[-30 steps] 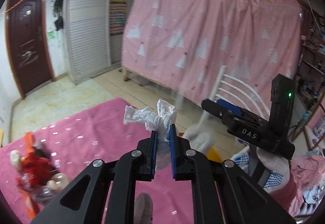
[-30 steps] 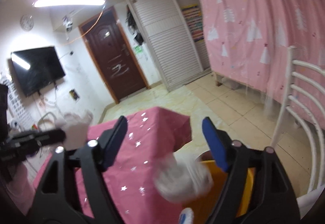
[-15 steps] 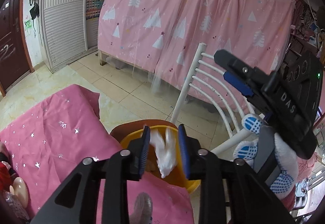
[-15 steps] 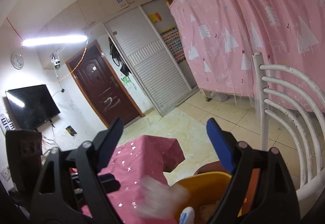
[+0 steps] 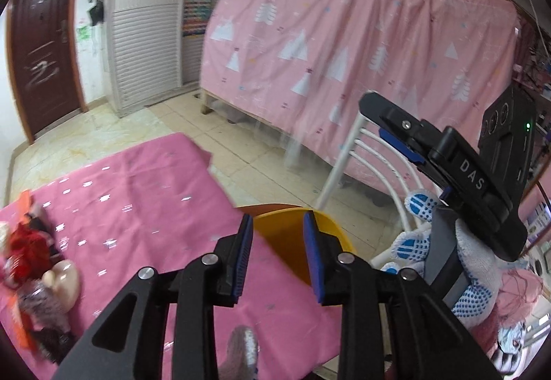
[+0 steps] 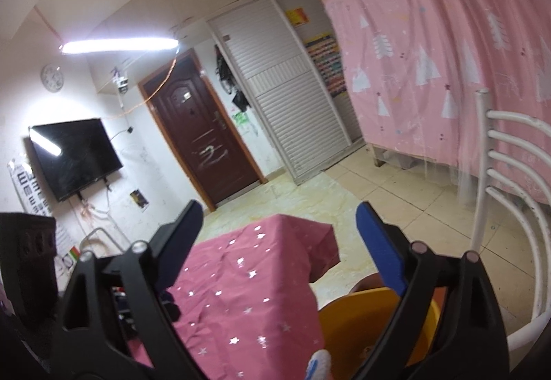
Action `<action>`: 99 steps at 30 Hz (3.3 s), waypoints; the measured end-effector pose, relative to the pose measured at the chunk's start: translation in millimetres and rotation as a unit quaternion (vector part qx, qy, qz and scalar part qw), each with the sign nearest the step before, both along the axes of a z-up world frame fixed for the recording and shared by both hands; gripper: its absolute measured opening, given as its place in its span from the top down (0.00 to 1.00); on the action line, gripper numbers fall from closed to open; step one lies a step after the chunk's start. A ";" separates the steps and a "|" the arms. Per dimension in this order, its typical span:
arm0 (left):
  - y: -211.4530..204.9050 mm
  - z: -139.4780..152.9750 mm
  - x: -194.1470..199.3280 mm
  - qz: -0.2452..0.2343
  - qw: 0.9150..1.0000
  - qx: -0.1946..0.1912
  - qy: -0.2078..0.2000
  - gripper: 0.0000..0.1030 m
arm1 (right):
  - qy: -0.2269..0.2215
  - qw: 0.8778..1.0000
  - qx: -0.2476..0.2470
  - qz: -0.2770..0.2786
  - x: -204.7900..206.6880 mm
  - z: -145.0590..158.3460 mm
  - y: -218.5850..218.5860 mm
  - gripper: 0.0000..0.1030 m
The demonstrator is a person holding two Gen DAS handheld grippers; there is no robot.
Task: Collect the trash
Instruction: 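Carry both items over the yellow bin and open both tools to drop them, then grasp the black plastic bag with the right tool while the left tool grasps the red snack bag, then carry both bags over the yellow bin and open both tools to drop them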
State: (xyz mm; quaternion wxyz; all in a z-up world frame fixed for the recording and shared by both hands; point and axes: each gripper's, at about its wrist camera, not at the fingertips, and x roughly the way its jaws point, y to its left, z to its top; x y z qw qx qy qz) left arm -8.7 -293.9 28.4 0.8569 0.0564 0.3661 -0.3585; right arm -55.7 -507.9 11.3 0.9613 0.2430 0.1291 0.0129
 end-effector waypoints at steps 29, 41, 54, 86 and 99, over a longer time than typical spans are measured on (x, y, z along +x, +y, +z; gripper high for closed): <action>224.3 17.5 51.3 0.288 0.957 0.031 -0.010 0.35 | 0.065 0.938 -0.108 0.322 53.4 -27.5 249.9 0.13; 240.1 -24.8 87.0 0.287 0.955 0.000 0.078 0.47 | 0.093 0.896 -0.179 0.396 54.2 -49.2 320.2 0.37; 249.6 -46.2 95.1 0.298 0.949 -0.021 0.099 0.98 | 0.128 0.874 -0.235 0.405 55.2 -62.4 342.9 0.94; 169.4 34.5 43.7 0.208 0.978 -0.028 -0.013 1.00 | 0.010 0.962 -0.117 0.248 32.0 25.1 157.5 0.95; 53.2 29.1 26.1 0.083 0.996 -0.001 -0.013 1.00 | 0.013 0.987 -0.136 0.079 2.3 39.2 62.6 0.95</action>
